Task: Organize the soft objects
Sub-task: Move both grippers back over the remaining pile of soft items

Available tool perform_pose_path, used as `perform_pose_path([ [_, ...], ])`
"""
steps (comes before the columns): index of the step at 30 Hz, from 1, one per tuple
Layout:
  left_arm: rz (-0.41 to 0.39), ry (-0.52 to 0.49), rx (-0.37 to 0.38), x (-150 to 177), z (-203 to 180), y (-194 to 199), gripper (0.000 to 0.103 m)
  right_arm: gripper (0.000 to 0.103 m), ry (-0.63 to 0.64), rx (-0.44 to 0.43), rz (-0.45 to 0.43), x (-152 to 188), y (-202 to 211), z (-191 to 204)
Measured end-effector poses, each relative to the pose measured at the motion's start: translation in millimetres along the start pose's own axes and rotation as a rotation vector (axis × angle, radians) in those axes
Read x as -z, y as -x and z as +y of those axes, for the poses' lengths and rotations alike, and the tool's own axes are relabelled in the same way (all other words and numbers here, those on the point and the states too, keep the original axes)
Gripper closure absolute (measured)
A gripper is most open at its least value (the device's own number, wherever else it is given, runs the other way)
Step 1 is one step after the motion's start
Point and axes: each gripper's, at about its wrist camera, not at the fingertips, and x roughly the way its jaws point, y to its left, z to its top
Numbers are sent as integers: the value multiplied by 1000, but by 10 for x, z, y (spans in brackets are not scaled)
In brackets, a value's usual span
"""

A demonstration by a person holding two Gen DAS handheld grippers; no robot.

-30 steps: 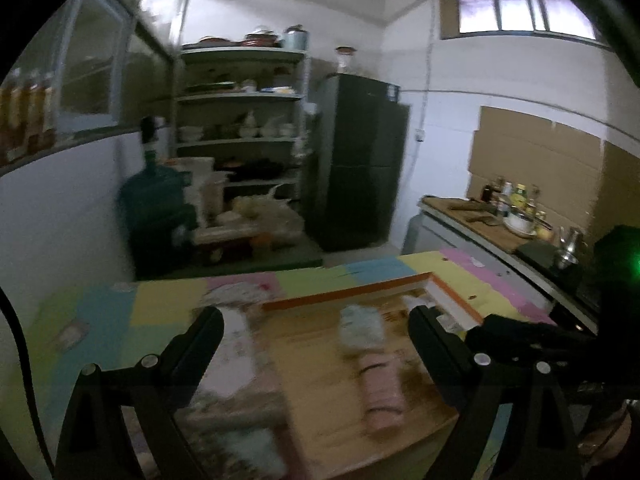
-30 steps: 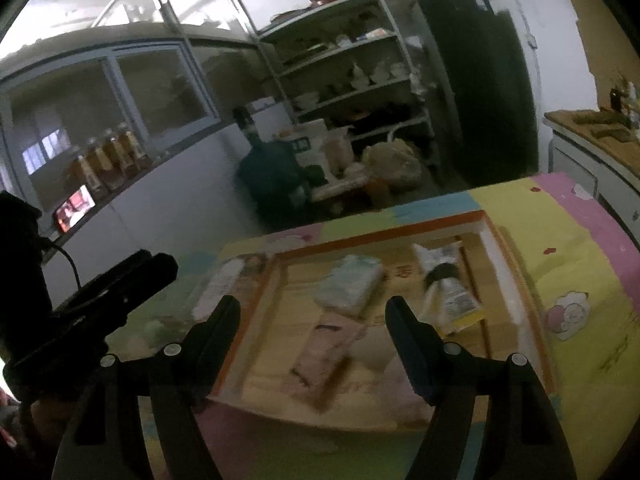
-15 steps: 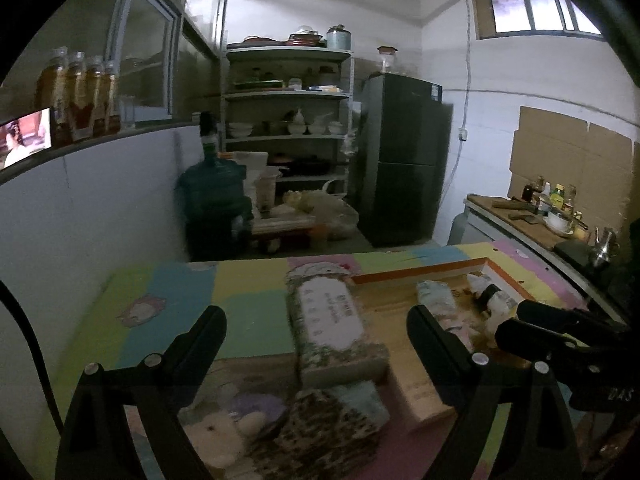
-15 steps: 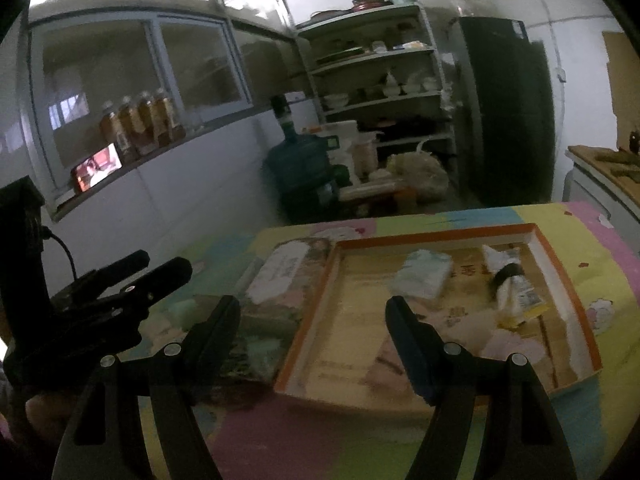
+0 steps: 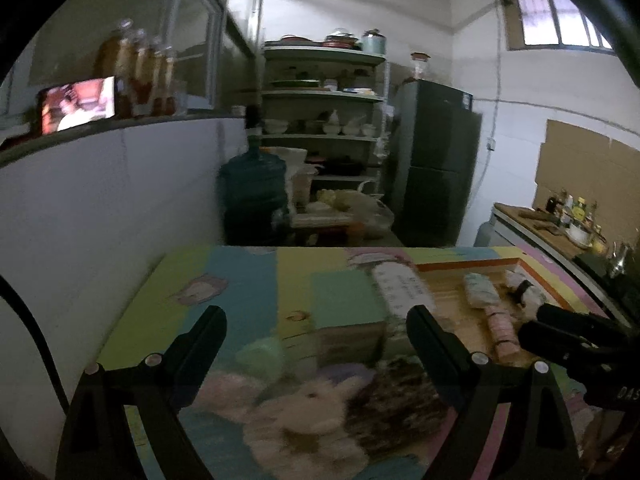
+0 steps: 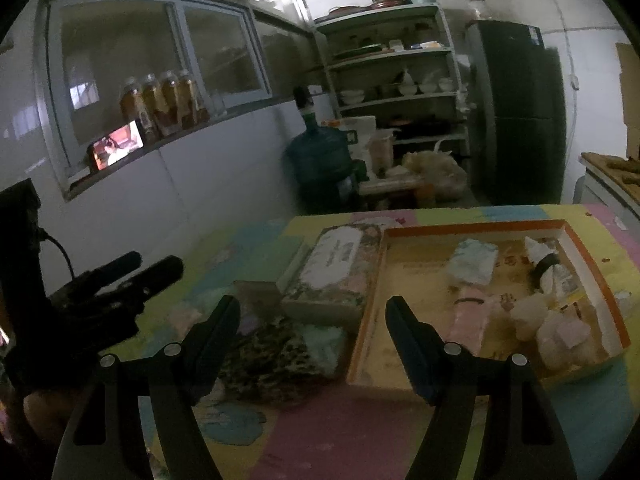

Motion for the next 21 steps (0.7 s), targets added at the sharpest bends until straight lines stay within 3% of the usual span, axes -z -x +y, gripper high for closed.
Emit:
perform_pose_path([
  [9, -4, 53, -39, 183, 529, 102, 11, 27, 14, 12, 50, 148, -232, 206],
  [15, 6, 72, 4, 370, 769, 148, 11, 27, 36, -20, 84, 301, -369, 370],
  [21, 78, 68, 50, 591, 825, 18, 11, 27, 47, -27, 128, 454, -531, 487],
])
